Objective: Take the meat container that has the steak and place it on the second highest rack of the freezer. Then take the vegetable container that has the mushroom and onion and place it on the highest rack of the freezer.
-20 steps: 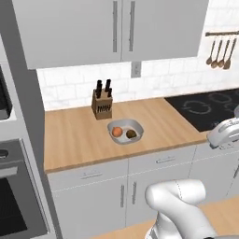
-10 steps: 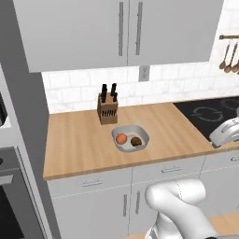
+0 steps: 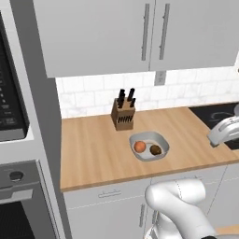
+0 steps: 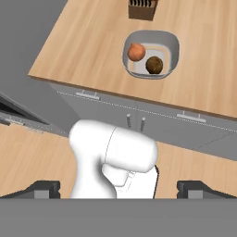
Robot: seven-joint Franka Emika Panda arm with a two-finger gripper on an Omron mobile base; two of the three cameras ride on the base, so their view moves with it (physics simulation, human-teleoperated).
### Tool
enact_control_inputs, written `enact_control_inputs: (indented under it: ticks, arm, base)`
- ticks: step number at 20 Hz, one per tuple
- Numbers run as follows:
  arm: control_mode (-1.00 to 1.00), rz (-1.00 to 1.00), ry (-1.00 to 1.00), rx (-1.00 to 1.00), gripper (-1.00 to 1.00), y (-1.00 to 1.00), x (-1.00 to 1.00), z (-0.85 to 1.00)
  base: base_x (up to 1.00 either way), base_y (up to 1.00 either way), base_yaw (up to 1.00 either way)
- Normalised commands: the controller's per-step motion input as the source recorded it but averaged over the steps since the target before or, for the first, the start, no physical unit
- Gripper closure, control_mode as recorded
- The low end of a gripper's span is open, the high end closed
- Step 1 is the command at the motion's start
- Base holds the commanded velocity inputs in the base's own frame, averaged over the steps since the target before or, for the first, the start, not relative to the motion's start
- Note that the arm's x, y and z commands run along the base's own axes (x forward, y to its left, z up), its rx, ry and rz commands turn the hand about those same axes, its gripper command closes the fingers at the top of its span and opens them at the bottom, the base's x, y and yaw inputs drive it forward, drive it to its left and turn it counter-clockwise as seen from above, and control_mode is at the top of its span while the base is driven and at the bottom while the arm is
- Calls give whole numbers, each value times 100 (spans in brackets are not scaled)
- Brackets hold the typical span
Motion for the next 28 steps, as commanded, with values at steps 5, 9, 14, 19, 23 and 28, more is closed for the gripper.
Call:
enact_control_inputs:
  ticks: [5, 9, 14, 19, 23, 28]
  arm:
    - [-100, 1, 0, 0, -100, 8, 0, -3]
    - [-100, -40, 12, 6, -100, 8, 56, -70]
    - [-100, -73, 14, 34, -100, 15, 8, -67]
    - [-100, -76, 2, 28, -100, 26, 13, -37]
    - [-100, -57, 11, 0, -100, 0, 77, -2]
    - [-100, -34, 23, 4, -100, -1, 58, -4]
  base:
    - [-15, 8, 3]
    - [0, 0, 0]
    - [0, 0, 0]
    - [0, 0, 0]
    - [0, 0, 0]
    - [0, 0, 0]
